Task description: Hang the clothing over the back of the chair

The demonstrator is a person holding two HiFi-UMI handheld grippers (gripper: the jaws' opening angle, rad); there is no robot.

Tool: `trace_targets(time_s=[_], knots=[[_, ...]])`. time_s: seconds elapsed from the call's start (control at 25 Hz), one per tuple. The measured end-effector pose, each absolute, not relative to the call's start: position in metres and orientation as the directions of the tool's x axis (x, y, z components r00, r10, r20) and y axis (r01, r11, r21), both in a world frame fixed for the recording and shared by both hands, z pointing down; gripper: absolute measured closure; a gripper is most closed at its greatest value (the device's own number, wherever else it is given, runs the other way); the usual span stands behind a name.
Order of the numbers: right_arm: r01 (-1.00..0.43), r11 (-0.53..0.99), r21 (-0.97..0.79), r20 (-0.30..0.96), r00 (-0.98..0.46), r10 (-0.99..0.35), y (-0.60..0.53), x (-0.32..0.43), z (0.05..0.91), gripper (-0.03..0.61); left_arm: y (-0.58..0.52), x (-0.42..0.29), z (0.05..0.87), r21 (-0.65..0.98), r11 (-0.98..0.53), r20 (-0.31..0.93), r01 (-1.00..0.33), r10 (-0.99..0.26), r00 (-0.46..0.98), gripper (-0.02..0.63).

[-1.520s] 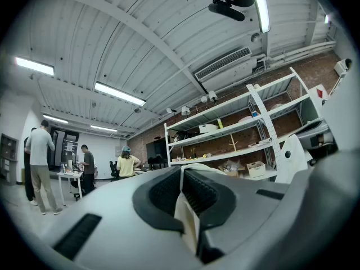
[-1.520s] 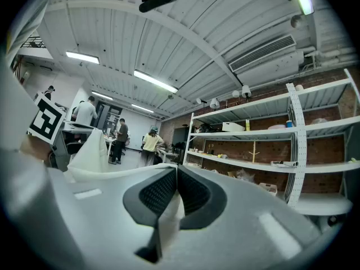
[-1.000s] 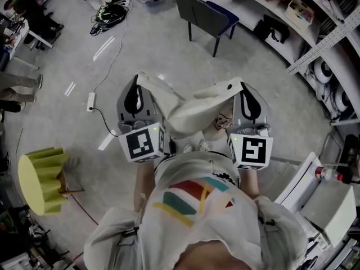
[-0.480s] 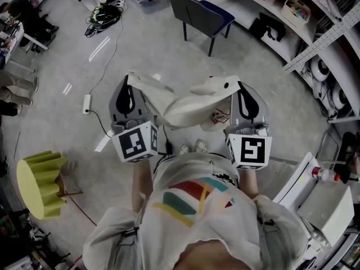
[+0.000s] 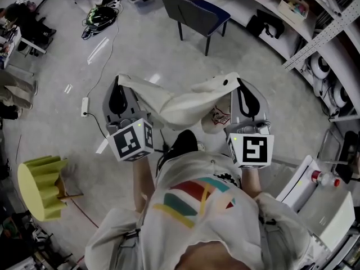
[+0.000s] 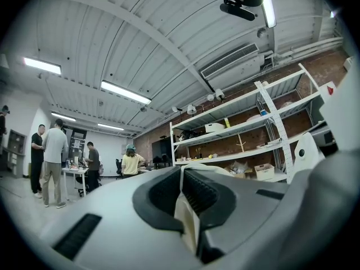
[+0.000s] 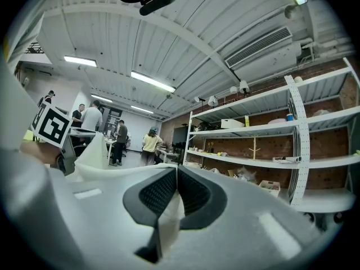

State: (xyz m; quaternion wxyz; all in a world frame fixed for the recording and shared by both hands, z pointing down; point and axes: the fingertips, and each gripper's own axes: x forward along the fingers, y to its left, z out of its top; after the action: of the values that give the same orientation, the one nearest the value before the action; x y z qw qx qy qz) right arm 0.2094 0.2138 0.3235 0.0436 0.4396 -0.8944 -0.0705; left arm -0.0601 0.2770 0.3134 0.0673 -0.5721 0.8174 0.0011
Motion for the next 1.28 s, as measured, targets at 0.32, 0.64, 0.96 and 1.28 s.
trace_targets(time_s=[0.32, 0.64, 0.96, 1.28], knots=[[-0.776, 0.614, 0.143, 0.028, -0.617, -0.787, 0.174, 0.202, 0.335, 0.568, 0.254, -0.085, 0.324, -0.087, 0.391, -0.106, -0.916, -0.918, -0.382, 0.600], [-0.785, 0.596, 0.168, 0.026, -0.601, -0.799, 0.102, 0.159, 0.343, 0.568, 0.172, -0.137, 0.336, -0.069, 0.379, -0.125, -0.923, -0.921, -0.369, 0.600], [-0.795, 0.578, 0.185, 0.047, -0.581, -0.813, 0.004, 0.091, 0.338, 0.568, 0.061, -0.198, 0.341, -0.067, 0.326, -0.083, -0.943, -0.944, -0.320, 0.600], [-0.836, 0.512, 0.200, -0.015, -0.525, -0.851, -0.084, 0.037, 0.301, 0.568, -0.036, -0.253, 0.308, -0.076, 0.254, -0.126, -0.964, -0.962, -0.243, 0.600]])
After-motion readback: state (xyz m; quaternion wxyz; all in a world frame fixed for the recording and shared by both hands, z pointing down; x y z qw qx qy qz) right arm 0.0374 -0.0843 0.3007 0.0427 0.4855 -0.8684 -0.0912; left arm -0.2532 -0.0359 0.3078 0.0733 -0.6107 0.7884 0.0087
